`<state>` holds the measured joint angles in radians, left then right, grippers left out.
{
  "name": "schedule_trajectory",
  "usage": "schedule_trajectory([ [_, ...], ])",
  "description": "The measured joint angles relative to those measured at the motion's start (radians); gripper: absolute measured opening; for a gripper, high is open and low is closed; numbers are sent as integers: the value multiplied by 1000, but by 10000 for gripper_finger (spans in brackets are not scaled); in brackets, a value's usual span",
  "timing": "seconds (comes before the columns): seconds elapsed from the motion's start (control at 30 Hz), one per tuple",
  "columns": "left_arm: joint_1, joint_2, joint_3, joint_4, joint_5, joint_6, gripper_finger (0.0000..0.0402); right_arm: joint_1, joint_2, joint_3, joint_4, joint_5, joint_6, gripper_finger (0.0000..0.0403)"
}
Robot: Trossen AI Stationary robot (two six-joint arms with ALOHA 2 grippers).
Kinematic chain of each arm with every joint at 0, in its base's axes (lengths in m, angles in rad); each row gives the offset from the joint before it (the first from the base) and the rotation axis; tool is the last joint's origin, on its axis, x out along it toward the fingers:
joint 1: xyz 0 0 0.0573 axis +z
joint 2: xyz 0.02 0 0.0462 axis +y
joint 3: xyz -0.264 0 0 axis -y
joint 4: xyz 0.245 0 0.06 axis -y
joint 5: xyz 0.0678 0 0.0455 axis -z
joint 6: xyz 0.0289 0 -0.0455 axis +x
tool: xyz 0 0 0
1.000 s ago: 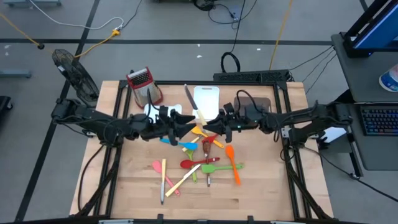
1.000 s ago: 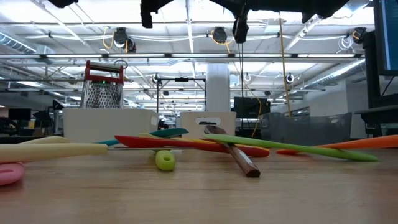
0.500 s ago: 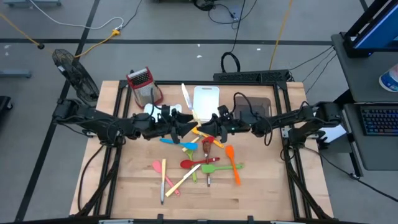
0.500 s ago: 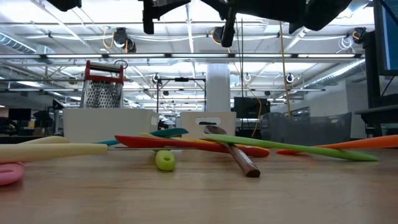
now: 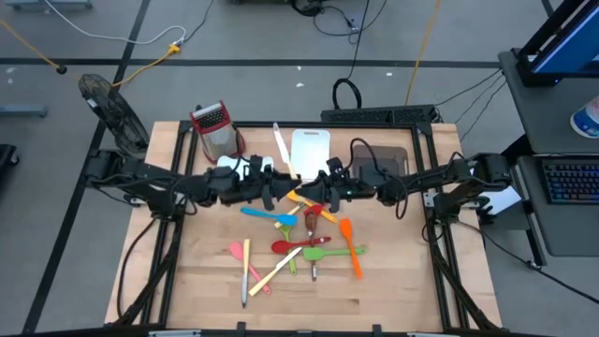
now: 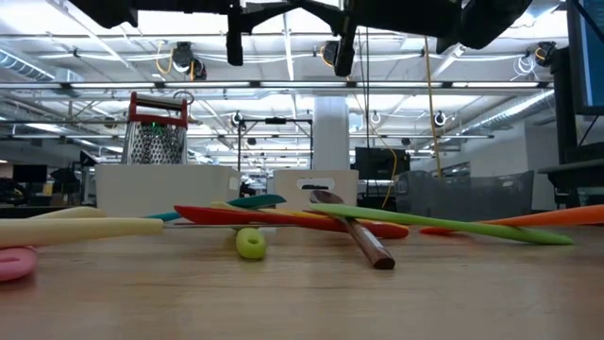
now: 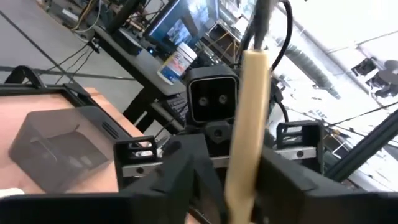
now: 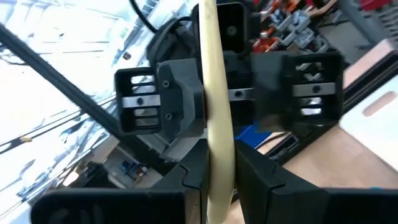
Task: Pick & Place Kitchen Items
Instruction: Put the yellow knife into the left white bin
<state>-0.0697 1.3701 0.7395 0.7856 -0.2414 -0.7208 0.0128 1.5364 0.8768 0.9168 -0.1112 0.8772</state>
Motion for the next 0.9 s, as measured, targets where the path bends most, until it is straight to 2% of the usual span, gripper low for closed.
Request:
schedule_trajectory([
  [0.13,14,-1,0,-3,50,0,30,1,0,0,-18,1,-3,45],
  [0.27,16,-2,0,-5,51,0,28,0,0,0,-26,-9,0,49],
  [0.4,15,-8,0,-16,59,4,28,1,-2,1,-51,-31,-1,70],
  [0.57,22,-31,0,-29,44,25,28,3,0,1,-71,-139,0,102],
  [0.67,33,-30,1,-38,37,38,28,5,-2,1,-97,-156,26,115],
  [0.8,51,-70,2,-116,34,60,28,0,-1,1,-107,-282,51,127],
  [0.9,64,-129,0,-275,-15,97,28,1,-2,1,-143,-382,53,129],
])
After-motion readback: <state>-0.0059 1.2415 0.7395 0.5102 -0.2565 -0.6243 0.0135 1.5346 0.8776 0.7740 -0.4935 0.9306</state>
